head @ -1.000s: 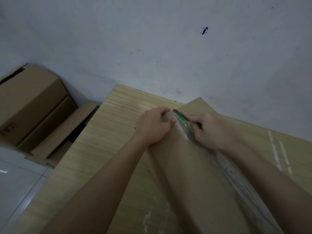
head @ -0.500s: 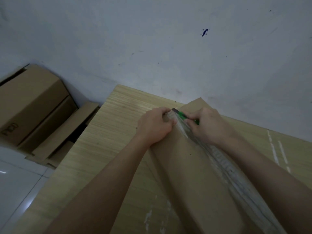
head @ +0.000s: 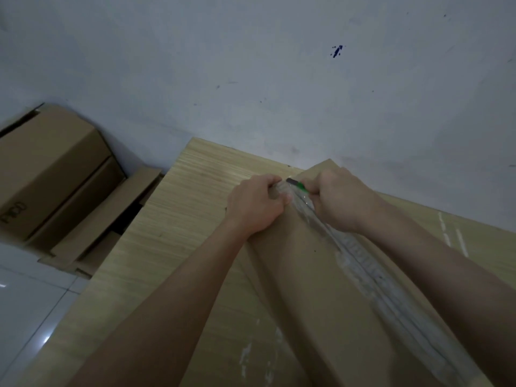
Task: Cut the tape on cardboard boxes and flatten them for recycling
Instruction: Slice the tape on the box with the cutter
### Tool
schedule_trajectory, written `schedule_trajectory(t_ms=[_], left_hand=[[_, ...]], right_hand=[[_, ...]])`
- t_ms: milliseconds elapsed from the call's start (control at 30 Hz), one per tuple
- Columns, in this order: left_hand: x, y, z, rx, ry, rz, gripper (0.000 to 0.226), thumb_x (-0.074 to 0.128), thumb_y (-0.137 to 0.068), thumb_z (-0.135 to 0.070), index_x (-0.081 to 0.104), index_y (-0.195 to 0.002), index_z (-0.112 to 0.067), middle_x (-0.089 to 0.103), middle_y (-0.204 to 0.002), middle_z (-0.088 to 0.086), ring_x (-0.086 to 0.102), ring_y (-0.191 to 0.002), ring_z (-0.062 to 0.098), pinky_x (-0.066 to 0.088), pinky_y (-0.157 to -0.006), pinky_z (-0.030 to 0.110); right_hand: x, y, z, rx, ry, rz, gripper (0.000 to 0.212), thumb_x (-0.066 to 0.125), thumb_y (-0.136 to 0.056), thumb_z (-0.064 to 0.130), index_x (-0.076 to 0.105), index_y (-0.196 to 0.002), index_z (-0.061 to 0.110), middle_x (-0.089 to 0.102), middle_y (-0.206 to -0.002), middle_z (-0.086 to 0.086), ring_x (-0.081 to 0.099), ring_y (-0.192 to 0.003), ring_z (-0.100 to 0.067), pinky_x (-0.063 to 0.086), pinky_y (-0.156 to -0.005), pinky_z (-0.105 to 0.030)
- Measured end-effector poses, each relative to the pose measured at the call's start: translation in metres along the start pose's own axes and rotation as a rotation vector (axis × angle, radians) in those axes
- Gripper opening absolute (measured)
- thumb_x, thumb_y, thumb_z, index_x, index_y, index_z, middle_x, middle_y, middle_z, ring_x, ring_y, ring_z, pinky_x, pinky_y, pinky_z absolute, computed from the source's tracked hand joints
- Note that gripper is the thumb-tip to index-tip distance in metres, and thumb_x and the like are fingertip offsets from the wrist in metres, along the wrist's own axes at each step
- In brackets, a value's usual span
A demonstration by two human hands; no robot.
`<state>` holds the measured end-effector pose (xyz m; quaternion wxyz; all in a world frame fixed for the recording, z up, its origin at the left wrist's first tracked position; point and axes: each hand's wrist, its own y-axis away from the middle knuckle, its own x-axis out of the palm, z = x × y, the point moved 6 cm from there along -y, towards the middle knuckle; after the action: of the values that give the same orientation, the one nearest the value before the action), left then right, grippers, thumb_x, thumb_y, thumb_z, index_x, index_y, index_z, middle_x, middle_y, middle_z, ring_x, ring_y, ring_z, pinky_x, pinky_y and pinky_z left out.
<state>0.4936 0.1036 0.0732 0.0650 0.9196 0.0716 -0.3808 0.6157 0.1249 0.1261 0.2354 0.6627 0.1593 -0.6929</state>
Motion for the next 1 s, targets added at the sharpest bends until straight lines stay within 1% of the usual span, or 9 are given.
schedule_trajectory(t_ms=[100, 200, 300, 400, 467, 567, 633, 933, 1000], left_hand=[[0.000, 0.000, -0.001, 0.009, -0.007, -0.005, 0.038, 0.062, -0.086, -0.038, 0.060, -0.122, -0.030, 0.062, -0.124, -0.007, 0.052, -0.118, 0.017, 0.038, -0.091, 0.026], [0.000, 0.000, -0.002, 0.029, -0.024, -0.017, 0.036, 0.062, -0.086, -0.038, 0.061, -0.121, -0.030, 0.062, -0.124, -0.006, 0.053, -0.118, 0.018, 0.039, -0.091, 0.027], [0.002, -0.001, -0.001, 0.039, -0.020, -0.016, 0.037, 0.062, -0.086, -0.038, 0.061, -0.122, -0.029, 0.062, -0.124, -0.005, 0.054, -0.117, 0.019, 0.042, -0.094, 0.030], [0.004, -0.002, 0.000, 0.046, -0.019, -0.015, 0.038, 0.063, -0.085, -0.038, 0.061, -0.122, -0.028, 0.062, -0.125, -0.005, 0.054, -0.117, 0.018, 0.043, -0.096, 0.033], [0.004, -0.003, 0.001, 0.048, -0.023, -0.013, 0.038, 0.062, -0.085, -0.039, 0.061, -0.123, -0.029, 0.062, -0.125, -0.005, 0.054, -0.118, 0.019, 0.043, -0.096, 0.034], [0.005, -0.003, 0.002, 0.042, -0.024, -0.004, 0.039, 0.061, -0.086, -0.038, 0.060, -0.123, -0.029, 0.061, -0.126, -0.005, 0.053, -0.118, 0.018, 0.042, -0.096, 0.032], [0.005, -0.002, 0.002, 0.040, -0.015, -0.006, 0.036, 0.061, -0.086, -0.037, 0.061, -0.122, -0.030, 0.062, -0.123, -0.005, 0.054, -0.116, 0.018, 0.042, -0.095, 0.030], [0.004, -0.001, 0.001, 0.056, -0.025, -0.017, 0.037, 0.060, -0.087, -0.037, 0.059, -0.124, -0.029, 0.061, -0.125, -0.003, 0.052, -0.118, 0.020, 0.040, -0.097, 0.031], [0.005, -0.001, 0.001, 0.054, -0.028, -0.018, 0.039, 0.060, -0.087, -0.037, 0.058, -0.125, -0.029, 0.060, -0.127, -0.003, 0.051, -0.119, 0.020, 0.039, -0.098, 0.031]], right_hand=[[0.008, 0.003, -0.001, 0.035, -0.009, -0.008, 0.012, 0.053, -0.086, 0.015, 0.062, -0.092, 0.017, 0.055, -0.081, -0.006, 0.056, -0.085, -0.029, 0.047, -0.069, -0.033], [0.019, 0.003, 0.001, 0.047, 0.004, -0.010, 0.021, 0.043, -0.095, 0.020, 0.059, -0.109, 0.020, 0.058, -0.102, -0.008, 0.055, -0.100, -0.027, 0.033, -0.069, -0.027], [0.014, 0.000, 0.007, 0.024, 0.047, -0.045, 0.020, 0.041, -0.095, 0.018, 0.059, -0.103, 0.017, 0.056, -0.094, -0.007, 0.058, -0.097, -0.026, 0.030, -0.065, -0.028], [0.011, 0.001, 0.011, -0.002, 0.056, -0.008, 0.018, 0.042, -0.093, 0.011, 0.058, -0.097, 0.018, 0.048, -0.081, -0.002, 0.059, -0.095, -0.025, 0.029, -0.053, -0.027], [0.011, 0.004, 0.011, 0.011, 0.045, -0.007, 0.022, 0.040, -0.094, 0.010, 0.060, -0.100, 0.017, 0.044, -0.078, -0.001, 0.058, -0.097, -0.027, 0.029, -0.057, -0.028], [0.013, 0.009, 0.005, 0.055, 0.035, 0.023, 0.026, 0.037, -0.097, 0.013, 0.057, -0.113, 0.013, 0.057, -0.105, -0.011, 0.052, -0.105, -0.030, 0.026, -0.067, -0.027], [0.014, 0.012, 0.001, 0.076, -0.011, 0.035, 0.027, 0.039, -0.095, 0.016, 0.056, -0.117, 0.015, 0.057, -0.112, -0.013, 0.050, -0.105, -0.031, 0.025, -0.068, -0.028], [0.025, 0.021, -0.007, 0.102, -0.028, -0.021, 0.020, 0.038, -0.096, 0.019, 0.056, -0.106, 0.019, 0.050, -0.089, -0.008, 0.047, -0.085, -0.027, 0.027, -0.066, -0.029], [0.026, 0.026, -0.008, 0.107, -0.032, -0.009, 0.022, 0.037, -0.095, 0.018, 0.056, -0.105, 0.019, 0.046, -0.085, -0.009, 0.040, -0.078, -0.024, 0.028, -0.065, -0.030]])
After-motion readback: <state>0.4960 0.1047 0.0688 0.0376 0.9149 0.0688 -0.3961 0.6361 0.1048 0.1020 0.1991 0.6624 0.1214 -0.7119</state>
